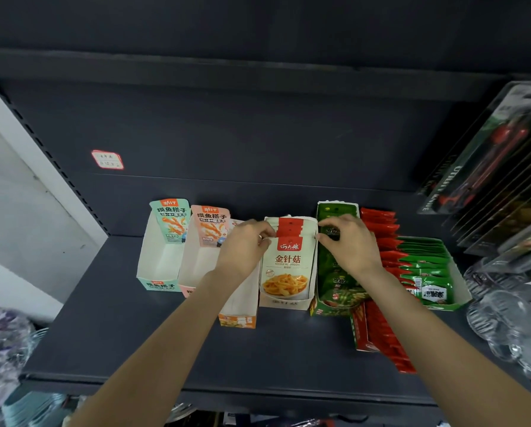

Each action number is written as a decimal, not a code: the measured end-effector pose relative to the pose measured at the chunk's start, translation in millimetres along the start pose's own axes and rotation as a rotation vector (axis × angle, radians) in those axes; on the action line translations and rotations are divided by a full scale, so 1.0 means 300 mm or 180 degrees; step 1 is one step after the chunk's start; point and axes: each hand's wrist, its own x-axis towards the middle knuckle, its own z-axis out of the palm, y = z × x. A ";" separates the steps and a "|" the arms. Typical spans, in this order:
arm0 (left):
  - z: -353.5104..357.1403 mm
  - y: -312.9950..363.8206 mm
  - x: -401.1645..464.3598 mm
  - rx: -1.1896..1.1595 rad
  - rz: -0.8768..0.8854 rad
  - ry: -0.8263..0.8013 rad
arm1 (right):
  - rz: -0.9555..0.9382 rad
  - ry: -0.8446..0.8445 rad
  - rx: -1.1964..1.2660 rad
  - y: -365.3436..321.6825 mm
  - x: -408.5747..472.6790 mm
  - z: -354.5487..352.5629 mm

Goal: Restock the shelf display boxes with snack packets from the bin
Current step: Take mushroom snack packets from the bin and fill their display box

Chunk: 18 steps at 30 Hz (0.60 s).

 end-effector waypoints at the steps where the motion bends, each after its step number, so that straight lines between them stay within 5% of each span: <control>1: 0.003 0.003 -0.001 0.0028 -0.0003 0.0033 | 0.0019 -0.0086 0.0047 0.006 0.000 -0.002; 18: -0.088 0.076 -0.223 0.0213 0.0225 0.0642 | -0.0367 0.0011 0.0557 -0.087 -0.242 -0.056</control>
